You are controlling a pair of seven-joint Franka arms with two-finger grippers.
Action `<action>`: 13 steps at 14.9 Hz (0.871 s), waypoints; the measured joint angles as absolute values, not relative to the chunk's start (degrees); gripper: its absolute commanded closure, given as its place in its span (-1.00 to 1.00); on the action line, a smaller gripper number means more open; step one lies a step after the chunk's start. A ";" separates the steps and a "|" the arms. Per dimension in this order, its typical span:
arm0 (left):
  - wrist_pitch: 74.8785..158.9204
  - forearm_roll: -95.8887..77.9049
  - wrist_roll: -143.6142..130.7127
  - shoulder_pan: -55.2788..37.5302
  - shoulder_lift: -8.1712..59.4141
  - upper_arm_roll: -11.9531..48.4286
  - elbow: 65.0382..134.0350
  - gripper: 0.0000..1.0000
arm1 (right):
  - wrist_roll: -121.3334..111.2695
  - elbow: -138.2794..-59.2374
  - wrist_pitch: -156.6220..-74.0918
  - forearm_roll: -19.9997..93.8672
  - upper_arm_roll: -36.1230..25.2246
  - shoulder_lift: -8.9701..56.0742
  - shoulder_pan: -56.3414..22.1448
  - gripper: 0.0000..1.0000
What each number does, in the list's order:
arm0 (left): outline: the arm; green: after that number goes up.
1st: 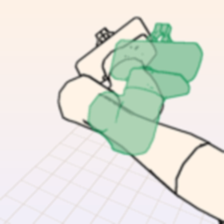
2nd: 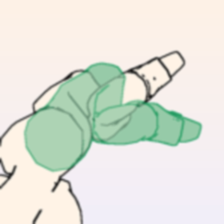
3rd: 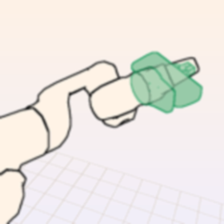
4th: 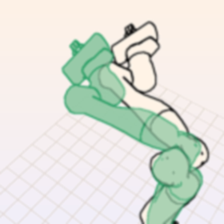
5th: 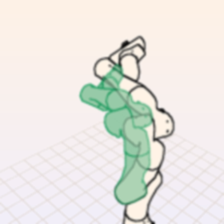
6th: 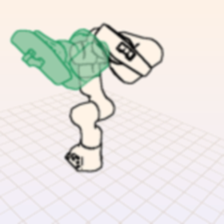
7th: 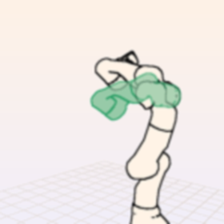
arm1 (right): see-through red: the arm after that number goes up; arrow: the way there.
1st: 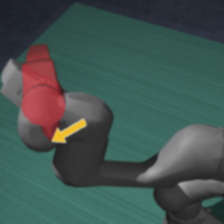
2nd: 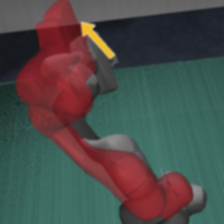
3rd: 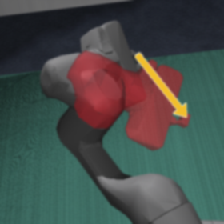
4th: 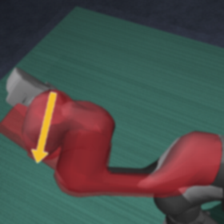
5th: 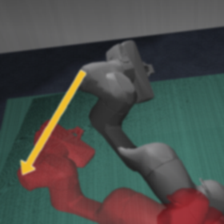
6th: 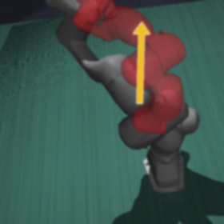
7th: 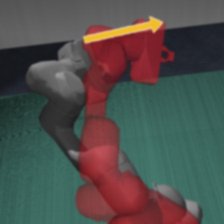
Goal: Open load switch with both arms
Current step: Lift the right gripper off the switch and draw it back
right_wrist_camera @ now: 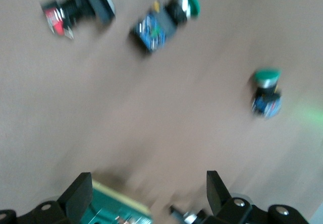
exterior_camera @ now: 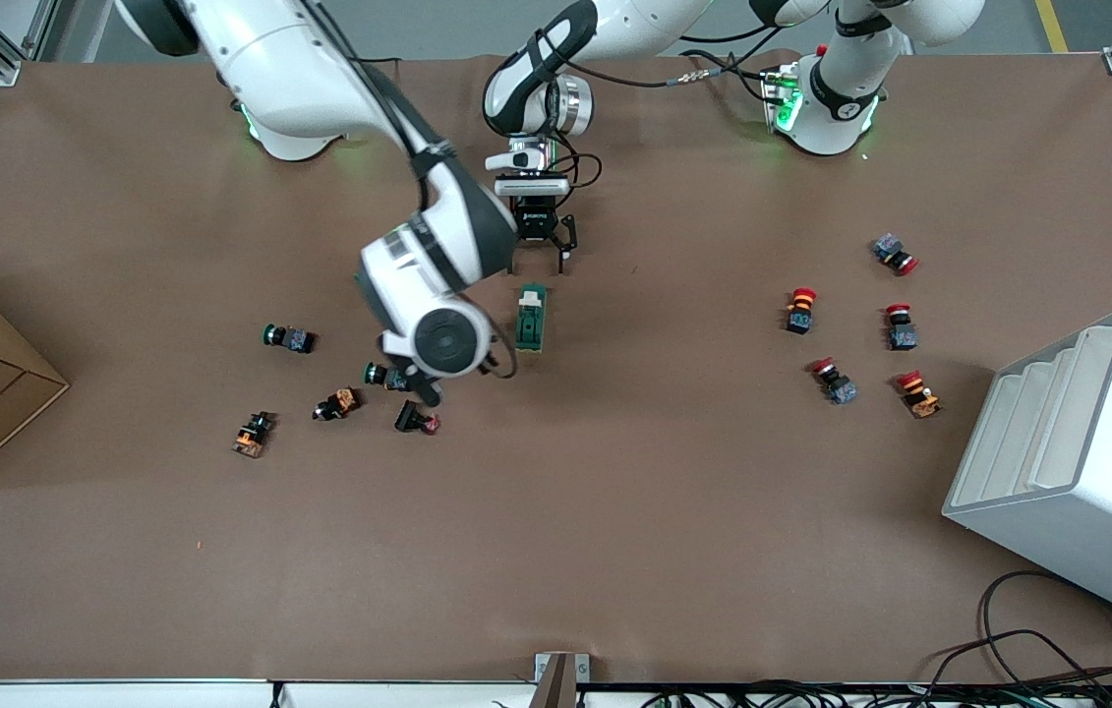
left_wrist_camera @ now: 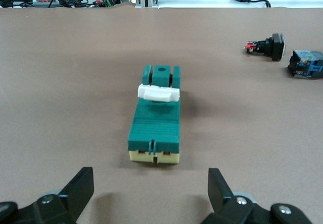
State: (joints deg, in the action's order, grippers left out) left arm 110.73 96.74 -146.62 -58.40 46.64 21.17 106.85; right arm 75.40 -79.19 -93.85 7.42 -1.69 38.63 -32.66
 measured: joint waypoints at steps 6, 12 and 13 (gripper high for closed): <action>110.54 89.20 -135.81 -57.60 46.45 21.16 99.98 -1.00 | 43.27 -82.85 -91.21 5.98 -2.06 28.86 -19.21 -1.00; 110.49 70.10 -113.59 -53.69 42.86 21.02 87.53 -1.00 | 14.37 -83.69 -89.93 2.05 -2.09 22.93 -7.81 -1.00; 110.46 68.19 -110.64 -52.32 41.91 21.00 86.59 -1.00 | 9.87 -83.69 -89.74 1.62 -2.08 22.25 -6.16 -1.00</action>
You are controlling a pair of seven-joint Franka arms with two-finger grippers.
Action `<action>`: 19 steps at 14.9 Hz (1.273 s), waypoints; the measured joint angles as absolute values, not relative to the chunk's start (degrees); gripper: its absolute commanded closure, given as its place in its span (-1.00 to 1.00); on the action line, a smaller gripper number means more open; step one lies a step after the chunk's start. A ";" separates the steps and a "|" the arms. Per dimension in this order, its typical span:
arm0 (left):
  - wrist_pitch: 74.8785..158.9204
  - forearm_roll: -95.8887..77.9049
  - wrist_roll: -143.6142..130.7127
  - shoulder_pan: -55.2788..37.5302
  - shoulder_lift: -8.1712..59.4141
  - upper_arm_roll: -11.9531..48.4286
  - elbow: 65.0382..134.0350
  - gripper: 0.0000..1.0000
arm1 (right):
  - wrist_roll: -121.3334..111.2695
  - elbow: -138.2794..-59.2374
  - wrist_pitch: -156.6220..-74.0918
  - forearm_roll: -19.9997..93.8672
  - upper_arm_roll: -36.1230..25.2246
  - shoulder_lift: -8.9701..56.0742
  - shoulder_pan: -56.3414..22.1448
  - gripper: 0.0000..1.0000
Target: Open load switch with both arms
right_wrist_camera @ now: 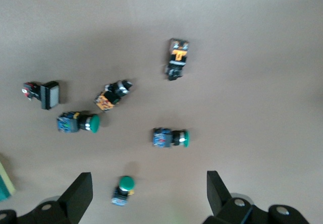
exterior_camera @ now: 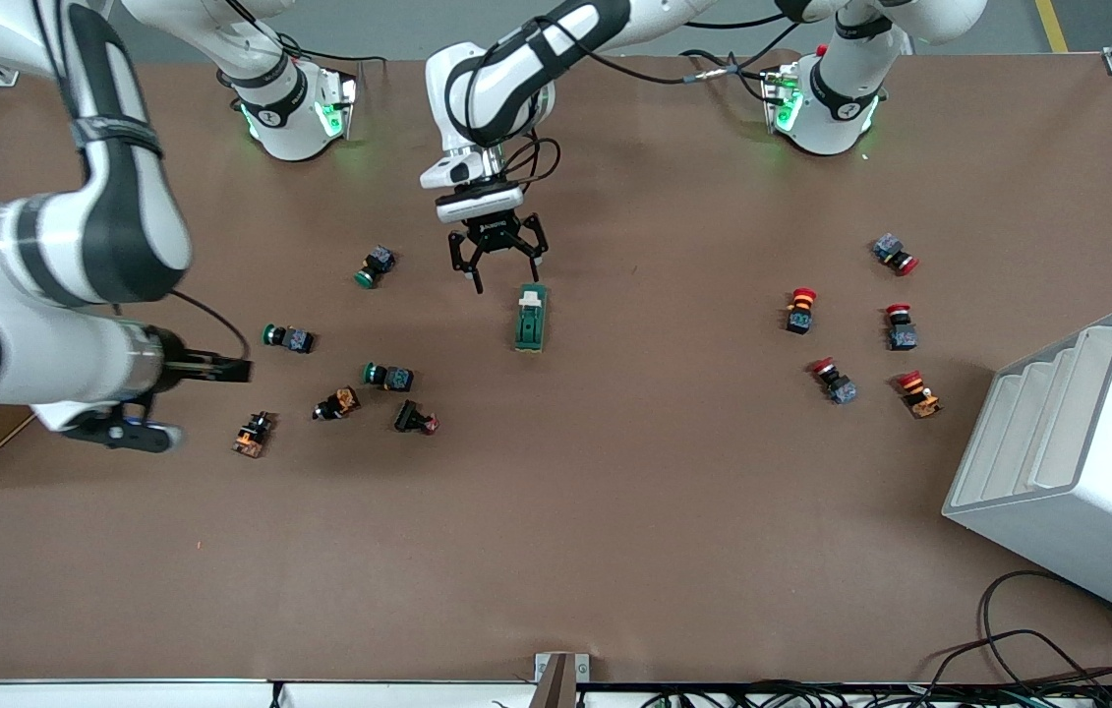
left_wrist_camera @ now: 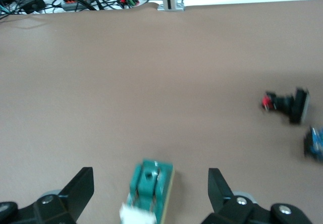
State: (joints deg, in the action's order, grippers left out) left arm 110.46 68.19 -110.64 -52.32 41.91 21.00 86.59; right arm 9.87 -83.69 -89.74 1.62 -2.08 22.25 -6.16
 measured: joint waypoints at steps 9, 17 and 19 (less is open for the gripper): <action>110.41 44.52 -87.23 -32.71 29.96 20.89 82.55 -1.00 | -1.82 -76.97 -80.59 -0.32 -2.07 19.15 2.00 -1.00; 109.37 23.90 -58.44 -13.54 19.35 20.89 80.77 -1.00 | -1.82 -71.35 -74.35 -1.17 -2.04 18.79 3.02 -1.00; 105.79 21.61 -50.80 -10.39 17.34 20.97 80.77 -1.00 | -1.82 -69.72 -72.98 -1.17 -1.92 18.77 3.05 -1.00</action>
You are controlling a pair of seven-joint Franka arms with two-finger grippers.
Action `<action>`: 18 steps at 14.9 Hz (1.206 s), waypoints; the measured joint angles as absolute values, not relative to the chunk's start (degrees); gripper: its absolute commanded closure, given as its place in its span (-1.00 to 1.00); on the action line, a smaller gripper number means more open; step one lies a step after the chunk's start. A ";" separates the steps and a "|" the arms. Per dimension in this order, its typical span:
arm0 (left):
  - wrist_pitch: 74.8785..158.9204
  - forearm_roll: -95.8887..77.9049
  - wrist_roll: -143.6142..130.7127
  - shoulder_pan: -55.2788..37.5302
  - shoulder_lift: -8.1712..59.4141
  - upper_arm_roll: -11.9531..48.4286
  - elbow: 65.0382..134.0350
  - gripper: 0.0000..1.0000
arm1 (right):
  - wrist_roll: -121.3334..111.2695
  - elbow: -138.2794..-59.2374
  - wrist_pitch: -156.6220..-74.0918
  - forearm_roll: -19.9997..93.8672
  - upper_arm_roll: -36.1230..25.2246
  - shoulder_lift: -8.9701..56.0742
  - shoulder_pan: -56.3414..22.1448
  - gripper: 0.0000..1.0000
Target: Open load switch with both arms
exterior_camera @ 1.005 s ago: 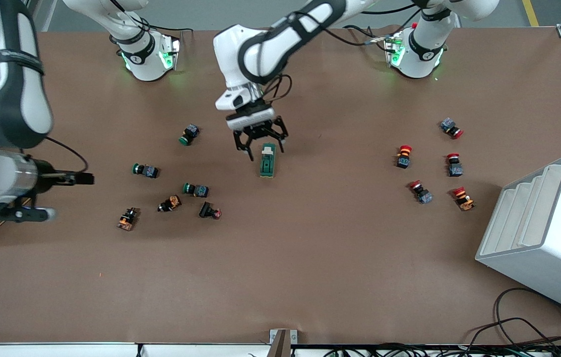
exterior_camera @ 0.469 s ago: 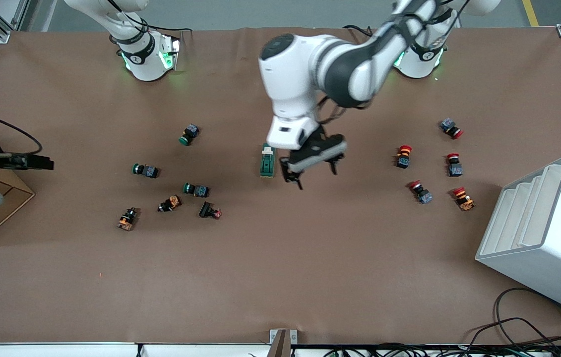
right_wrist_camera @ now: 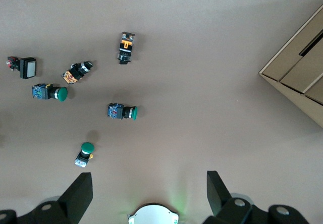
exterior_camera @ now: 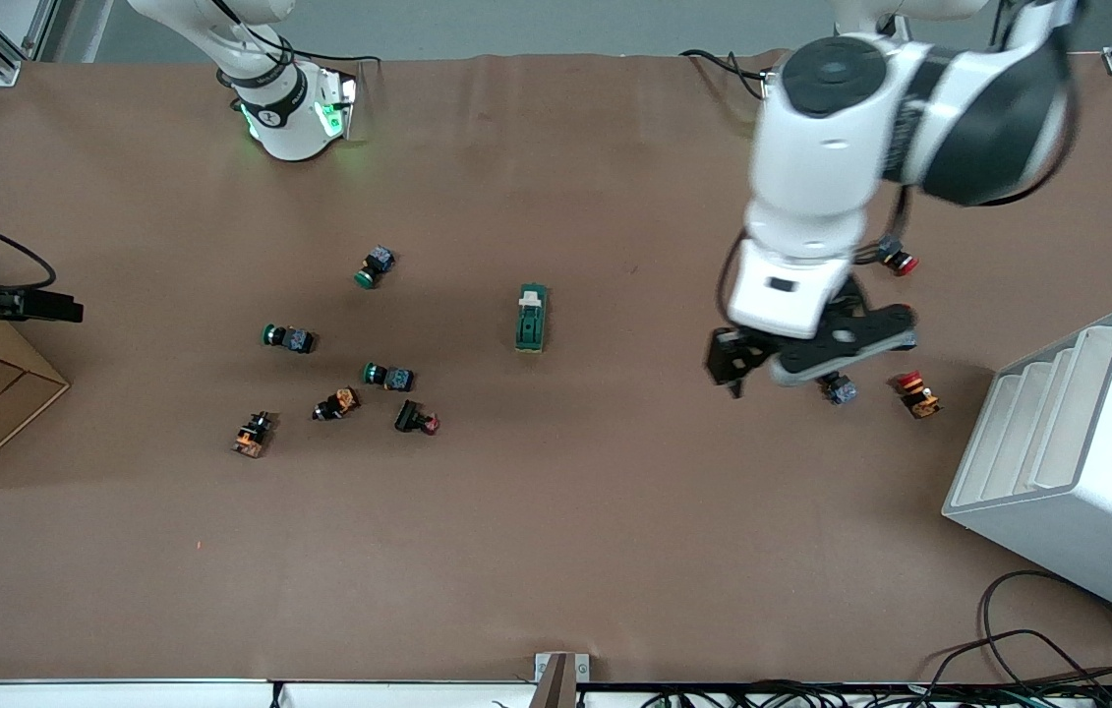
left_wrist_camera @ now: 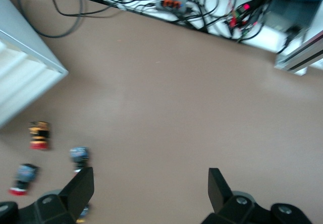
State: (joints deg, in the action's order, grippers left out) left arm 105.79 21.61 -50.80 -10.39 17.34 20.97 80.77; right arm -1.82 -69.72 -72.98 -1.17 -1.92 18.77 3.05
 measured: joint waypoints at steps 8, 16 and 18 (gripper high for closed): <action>96.65 5.83 -20.50 -2.25 7.72 15.24 80.81 -1.00 | -1.81 -68.39 -72.07 -1.16 -0.42 17.64 1.73 -1.00; 88.51 1.59 -8.55 0.06 3.30 8.78 81.14 -1.00 | -1.82 -87.99 -83.48 -1.14 -0.50 3.50 1.55 -1.00; 87.04 1.53 -5.19 0.07 2.60 7.49 81.15 -1.00 | -1.82 -89.52 -83.62 -1.14 -0.49 1.66 1.28 -1.00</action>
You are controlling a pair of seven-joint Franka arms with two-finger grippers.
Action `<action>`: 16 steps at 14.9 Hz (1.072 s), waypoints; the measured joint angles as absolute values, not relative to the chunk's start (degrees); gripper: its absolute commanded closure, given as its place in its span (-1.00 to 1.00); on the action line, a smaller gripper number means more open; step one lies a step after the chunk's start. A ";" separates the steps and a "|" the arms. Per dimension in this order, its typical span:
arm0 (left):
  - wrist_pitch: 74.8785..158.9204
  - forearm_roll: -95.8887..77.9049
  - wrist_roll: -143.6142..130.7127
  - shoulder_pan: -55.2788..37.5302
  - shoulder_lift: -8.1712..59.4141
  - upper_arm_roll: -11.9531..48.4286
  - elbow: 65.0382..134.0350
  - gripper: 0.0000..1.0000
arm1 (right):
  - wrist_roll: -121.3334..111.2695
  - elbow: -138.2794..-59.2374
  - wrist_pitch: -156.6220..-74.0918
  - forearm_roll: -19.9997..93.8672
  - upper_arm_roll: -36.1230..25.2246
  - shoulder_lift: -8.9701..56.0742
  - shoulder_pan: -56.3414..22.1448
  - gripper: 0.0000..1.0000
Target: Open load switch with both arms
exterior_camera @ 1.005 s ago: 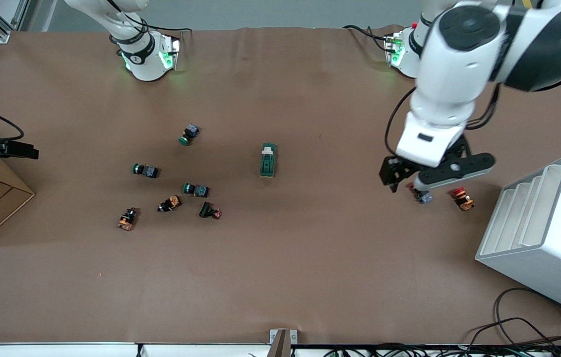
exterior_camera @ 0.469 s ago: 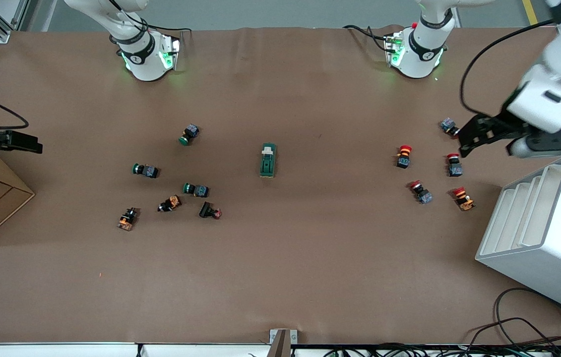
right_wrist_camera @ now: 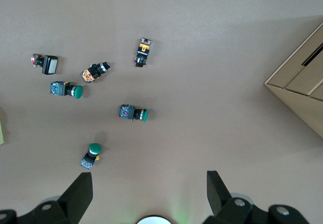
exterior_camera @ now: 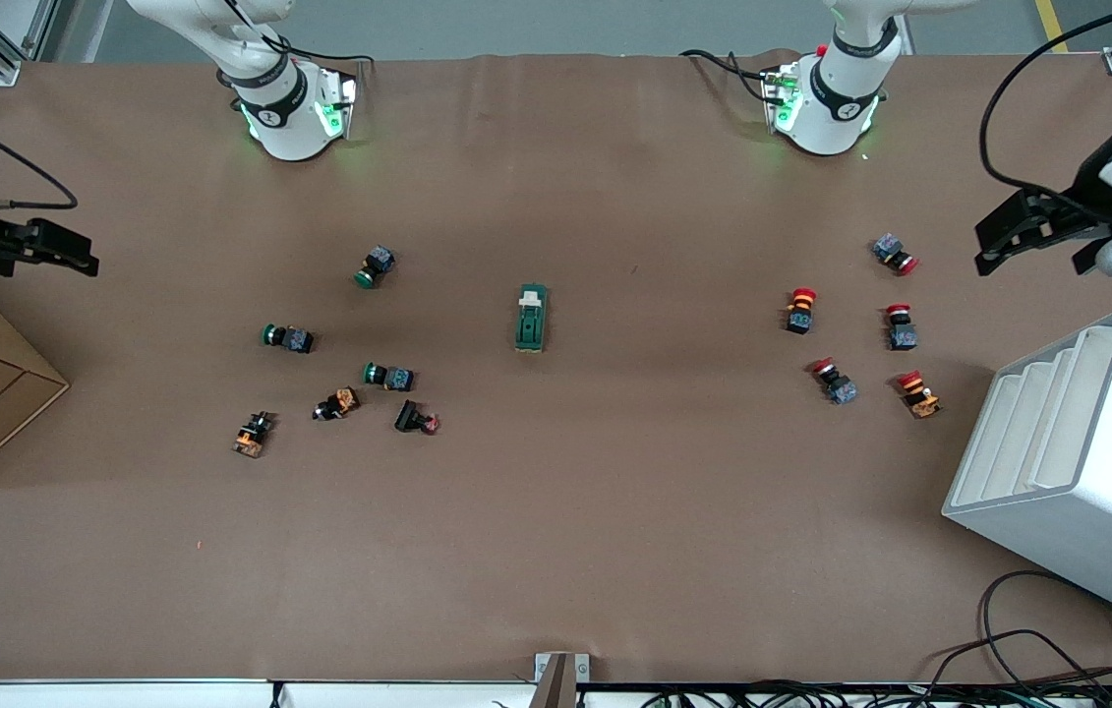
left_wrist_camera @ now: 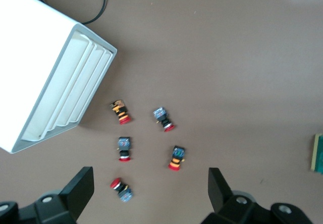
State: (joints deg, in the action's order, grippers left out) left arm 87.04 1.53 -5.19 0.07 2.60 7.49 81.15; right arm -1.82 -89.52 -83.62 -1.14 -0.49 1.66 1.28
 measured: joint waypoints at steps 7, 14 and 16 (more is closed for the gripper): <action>82.08 1.43 0.16 -0.50 0.30 5.31 81.22 -1.00 | -1.82 -90.34 -82.68 -1.15 -0.57 -3.61 1.25 -1.00; 81.95 -1.02 0.38 -0.66 -3.73 5.94 86.38 -1.00 | -1.85 -90.77 -80.86 -1.16 -0.58 -6.50 1.25 -1.00; 82.67 -1.05 0.14 -0.68 -5.78 7.47 88.86 -1.00 | -1.85 -90.77 -80.49 -1.16 -0.58 -6.50 1.25 -1.00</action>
